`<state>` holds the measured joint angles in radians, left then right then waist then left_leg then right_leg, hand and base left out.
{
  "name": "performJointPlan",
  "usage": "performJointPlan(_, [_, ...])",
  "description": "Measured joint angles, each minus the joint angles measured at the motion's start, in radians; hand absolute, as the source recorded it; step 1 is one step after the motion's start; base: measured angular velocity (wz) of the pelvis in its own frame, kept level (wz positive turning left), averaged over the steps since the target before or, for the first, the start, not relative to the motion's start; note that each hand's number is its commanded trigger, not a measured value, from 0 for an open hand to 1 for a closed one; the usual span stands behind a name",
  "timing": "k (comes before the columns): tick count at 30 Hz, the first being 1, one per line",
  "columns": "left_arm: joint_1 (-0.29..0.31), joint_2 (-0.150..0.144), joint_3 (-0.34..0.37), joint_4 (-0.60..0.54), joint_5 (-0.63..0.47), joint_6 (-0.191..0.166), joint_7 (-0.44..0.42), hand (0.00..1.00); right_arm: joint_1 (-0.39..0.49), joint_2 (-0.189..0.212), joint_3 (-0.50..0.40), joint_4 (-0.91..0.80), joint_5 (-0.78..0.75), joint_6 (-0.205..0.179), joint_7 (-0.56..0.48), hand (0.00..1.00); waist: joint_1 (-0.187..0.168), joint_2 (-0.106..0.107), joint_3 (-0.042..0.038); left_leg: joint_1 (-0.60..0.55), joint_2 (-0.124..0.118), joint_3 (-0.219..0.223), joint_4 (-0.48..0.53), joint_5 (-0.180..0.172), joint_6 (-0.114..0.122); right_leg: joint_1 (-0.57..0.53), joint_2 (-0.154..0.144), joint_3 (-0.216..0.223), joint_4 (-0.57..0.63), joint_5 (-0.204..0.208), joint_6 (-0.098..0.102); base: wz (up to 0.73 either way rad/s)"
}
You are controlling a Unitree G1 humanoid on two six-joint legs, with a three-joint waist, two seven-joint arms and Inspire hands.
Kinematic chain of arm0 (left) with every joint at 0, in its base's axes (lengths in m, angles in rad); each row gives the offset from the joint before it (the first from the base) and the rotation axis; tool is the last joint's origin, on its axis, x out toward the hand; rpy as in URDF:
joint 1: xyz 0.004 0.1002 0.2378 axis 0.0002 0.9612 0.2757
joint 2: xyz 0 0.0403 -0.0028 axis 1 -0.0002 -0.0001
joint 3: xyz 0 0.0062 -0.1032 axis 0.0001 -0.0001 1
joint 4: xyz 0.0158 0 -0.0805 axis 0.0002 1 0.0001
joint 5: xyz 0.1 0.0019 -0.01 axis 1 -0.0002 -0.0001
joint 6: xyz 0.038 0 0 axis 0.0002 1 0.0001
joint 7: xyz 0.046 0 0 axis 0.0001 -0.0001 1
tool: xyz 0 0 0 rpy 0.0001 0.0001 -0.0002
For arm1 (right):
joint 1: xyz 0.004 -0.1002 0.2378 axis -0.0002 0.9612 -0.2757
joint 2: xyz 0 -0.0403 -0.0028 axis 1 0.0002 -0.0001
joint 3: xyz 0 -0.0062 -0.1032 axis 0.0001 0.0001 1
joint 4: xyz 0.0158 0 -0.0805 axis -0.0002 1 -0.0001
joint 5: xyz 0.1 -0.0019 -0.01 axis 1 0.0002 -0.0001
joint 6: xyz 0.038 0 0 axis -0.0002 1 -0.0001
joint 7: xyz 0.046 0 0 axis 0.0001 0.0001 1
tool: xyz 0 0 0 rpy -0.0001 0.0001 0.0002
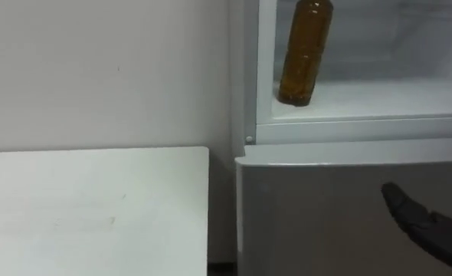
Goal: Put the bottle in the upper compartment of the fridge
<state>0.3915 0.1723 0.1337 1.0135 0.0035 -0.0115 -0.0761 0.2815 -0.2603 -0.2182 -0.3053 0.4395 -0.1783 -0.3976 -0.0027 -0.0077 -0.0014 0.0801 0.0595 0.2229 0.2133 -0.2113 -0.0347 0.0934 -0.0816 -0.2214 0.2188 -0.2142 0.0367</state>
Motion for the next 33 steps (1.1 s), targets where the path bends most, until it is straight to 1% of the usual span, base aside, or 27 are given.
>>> performJointPlan(1, [-0.001, 0.001, -0.008, 0.000, -0.001, 0.000, 0.001, 0.00, 0.009, 0.005, 0.008, 0.017, -0.004, -0.005, -0.001, 0.00, -0.003, 0.003, 0.0018, 0.001, 0.000, 0.000, 0.000, -0.001, 0.000, 0.001, 0.000, 0.000, 0.000, 0.000, 0.000, 0.00])
performJointPlan(2, [-0.004, 0.001, -0.020, -0.002, -0.001, -0.001, 0.006, 0.00, 0.030, 0.013, 0.021, 0.048, -0.014, -0.007, -0.006, 0.00, -0.007, 0.004, 0.0014, 0.003, 0.000, 0.000, 0.000, -0.002, 0.000, 0.003, 0.000, 0.001, 0.000, 0.000, 0.000, 0.00])
performJointPlan(3, [-0.007, 0.001, -0.021, -0.002, -0.001, -0.002, 0.007, 0.00, 0.045, 0.027, 0.035, 0.079, -0.016, -0.007, -0.016, 0.00, -0.014, 0.004, 0.0012, 0.003, -0.001, 0.000, 0.000, -0.002, 0.000, 0.004, 0.000, 0.001, 0.000, -0.001, 0.001, 0.00])
performJointPlan(4, [-0.008, 0.001, -0.021, -0.002, -0.001, -0.003, 0.008, 0.00, 0.053, 0.033, 0.042, 0.090, -0.016, -0.007, -0.027, 0.00, -0.017, 0.004, 0.0013, 0.004, -0.001, 0.002, -0.001, -0.002, -0.001, 0.003, 0.000, 0.002, 0.000, -0.001, 0.001, -0.06])
performJointPlan(5, [-0.008, 0.001, -0.022, -0.003, -0.005, -0.005, 0.008, 0.00, 0.066, 0.039, 0.047, 0.112, -0.016, -0.006, -0.041, 0.00, -0.019, 0.009, 0.0017, 0.006, -0.001, 0.008, -0.002, -0.003, 0.000, 0.002, 0.000, 0.008, 0.000, -0.001, 0.001, -0.16])
performJointPlan(6, [-0.006, 0.001, -0.022, -0.002, -0.021, -0.008, 0.008, 0.00, 0.077, 0.041, 0.047, 0.136, -0.011, -0.010, -0.054, 0.00, -0.019, 0.016, 0.0046, 0.014, 0.000, 0.017, -0.007, -0.003, 0.000, 0.002, 0.001, 0.017, 0.001, -0.001, 0.001, -0.20])
performJointPlan(8, [-0.005, 0.002, -0.023, 0.001, -0.049, -0.011, 0.009, 0.00, 0.077, 0.042, 0.048, 0.187, -0.006, -0.011, -0.084, 0.00, -0.021, 0.027, 0.0038, 0.018, -0.001, 0.022, -0.013, -0.004, 0.000, 0.004, 0.001, 0.024, 0.002, -0.002, 0.003, -0.12])
performJointPlan(9, [-0.007, 0.003, -0.028, -0.001, -0.054, -0.013, 0.016, 0.00, 0.076, 0.042, 0.051, 0.241, 0.001, -0.020, -0.095, 0.00, -0.024, 0.029, 0.0032, 0.019, -0.001, 0.022, -0.014, -0.004, 0.000, 0.004, 0.001, 0.024, 0.001, -0.003, 0.004, 0.00])
performJointPlan(11, [-0.007, -0.002, -0.033, -0.010, -0.066, -0.016, 0.026, 0.00, 0.076, 0.046, 0.051, 0.333, 0.029, -0.022, -0.111, 0.00, -0.026, 0.028, 0.0029, 0.020, -0.001, 0.021, -0.014, -0.004, 0.000, 0.003, 0.001, 0.024, 0.002, -0.003, 0.004, 0.00])
performJointPlan(14, [-0.001, -0.005, -0.040, -0.009, -0.079, -0.016, 0.027, 0.00, 0.080, 0.066, 0.051, 0.461, 0.043, -0.020, -0.126, 0.00, -0.032, 0.025, 0.0019, 0.019, -0.002, 0.020, -0.015, -0.004, 0.000, 0.001, 0.000, 0.023, 0.001, -0.004, 0.005, 0.00])
performJointPlan(15, [0.001, -0.005, -0.040, -0.010, -0.080, -0.016, 0.027, 0.00, 0.087, 0.067, 0.051, 0.497, 0.070, -0.014, -0.133, 0.00, -0.032, 0.024, 0.0013, 0.018, -0.002, 0.020, -0.015, -0.004, 0.000, 0.000, 0.000, 0.024, 0.000, -0.004, 0.006, 0.00])
performJointPlan(17, [0.011, -0.005, -0.040, -0.013, -0.082, -0.016, 0.027, 0.00, 0.101, 0.074, 0.051, 0.514, 0.115, -0.011, -0.160, 0.00, -0.032, 0.024, 0.0010, 0.018, -0.004, 0.020, -0.014, -0.004, 0.000, 0.000, -0.001, 0.024, 0.000, -0.005, 0.006, 0.00])
performJointPlan(18, [0.017, -0.004, -0.040, -0.012, -0.090, -0.016, 0.028, 0.00, 0.104, 0.075, 0.052, 0.551, 0.130, -0.018, -0.167, 0.00, -0.040, 0.020, -0.0008, 0.022, -0.004, 0.019, -0.014, -0.004, 0.000, 0.007, -0.001, 0.023, -0.002, -0.005, 0.006, 0.00])
performJointPlan(20, [0.025, -0.003, -0.041, -0.010, -0.092, -0.017, 0.030, 0.00, 0.106, 0.075, 0.059, 0.621, 0.148, -0.020, -0.174, 0.00, -0.042, 0.012, -0.0004, 0.037, -0.004, 0.018, -0.014, -0.004, 0.000, 0.022, -0.002, 0.022, -0.005, -0.005, 0.007, 0.02])
performJointPlan(21, [0.028, -0.003, -0.043, -0.008, -0.094, -0.018, 0.030, 0.00, 0.112, 0.075, 0.066, 0.663, 0.152, -0.020, -0.184, 0.00, -0.044, 0.009, -0.0025, 0.039, -0.004, 0.017, -0.014, -0.004, 0.000, 0.030, -0.001, 0.020, -0.015, -0.005, 0.007, 0.00])
performJointPlan(24, [0.033, -0.003, -0.060, -0.007, -0.113, -0.018, 0.046, 0.00, 0.117, 0.076, 0.077, 0.749, 0.175, -0.021, -0.205, 0.00, -0.044, 0.009, -0.0019, 0.044, -0.004, 0.017, -0.014, -0.005, 0.000, 0.031, -0.001, 0.022, -0.015, -0.008, 0.008, 0.00])
performJointPlan(29, [0.046, -0.004, -0.060, -0.010, -0.169, -0.018, 0.047, 0.00, 0.122, 0.079, 0.071, 0.812, 0.236, -0.021, -0.237, 0.00, -0.051, 0.010, -0.0008, 0.055, -0.004, 0.015, -0.017, -0.007, -0.001, 0.044, -0.001, 0.020, -0.013, -0.011, 0.007, 0.01])
performJointPlan(33, [0.048, -0.004, -0.059, -0.010, -0.190, -0.018, 0.055, 0.00, 0.121, 0.077, 0.048, 0.817, 0.336, -0.028, -0.269, 0.00, -0.053, 0.009, -0.0006, 0.062, -0.004, 0.016, -0.018, -0.007, -0.001, 0.046, -0.001, 0.019, -0.013, -0.011, 0.007, 0.00])
